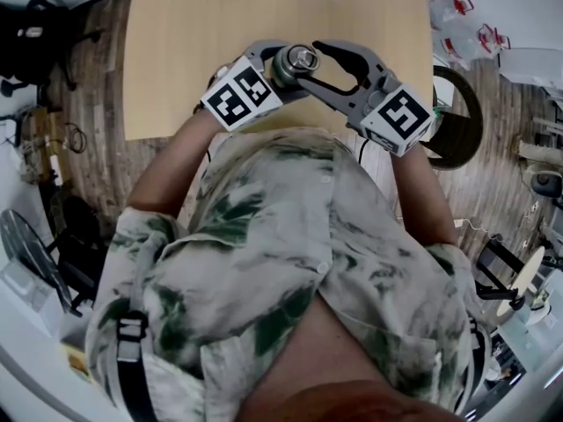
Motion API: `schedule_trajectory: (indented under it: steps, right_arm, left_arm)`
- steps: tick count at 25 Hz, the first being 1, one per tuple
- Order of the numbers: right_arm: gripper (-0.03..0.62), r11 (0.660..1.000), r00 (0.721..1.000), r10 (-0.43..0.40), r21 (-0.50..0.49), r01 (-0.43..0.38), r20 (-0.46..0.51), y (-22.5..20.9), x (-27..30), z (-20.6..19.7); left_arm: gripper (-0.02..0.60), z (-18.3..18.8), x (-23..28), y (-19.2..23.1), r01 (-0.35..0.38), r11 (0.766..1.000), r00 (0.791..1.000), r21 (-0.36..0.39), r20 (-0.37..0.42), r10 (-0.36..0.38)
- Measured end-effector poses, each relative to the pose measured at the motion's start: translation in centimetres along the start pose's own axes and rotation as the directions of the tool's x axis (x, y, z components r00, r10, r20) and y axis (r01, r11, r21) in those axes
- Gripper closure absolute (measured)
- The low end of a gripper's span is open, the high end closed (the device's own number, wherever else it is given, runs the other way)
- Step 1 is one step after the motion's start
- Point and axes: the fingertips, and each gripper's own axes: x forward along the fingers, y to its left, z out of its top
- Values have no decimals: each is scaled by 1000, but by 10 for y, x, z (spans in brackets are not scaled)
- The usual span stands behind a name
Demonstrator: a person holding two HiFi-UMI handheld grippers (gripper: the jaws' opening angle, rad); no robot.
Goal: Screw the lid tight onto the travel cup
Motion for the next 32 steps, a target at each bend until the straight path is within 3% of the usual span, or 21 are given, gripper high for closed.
schedule_trajectory:
  steps: [4,21,32]
  right_arm:
    - [336,999,999,-32,15,32,7,-8,-8,-3]
    - [515,959,969,-248,138,246,-7,-38,-51,-39]
    - [556,943,957,-284,167,289,-54,-36,-59,-58]
  left_arm:
    - [199,-1,-2,7,-25,1000,1000,-9,0,25]
    - [199,-2,-21,23,-134,989,991,-68,11,135]
    - [199,2,-30,26,-176,980,983,-96,25,180]
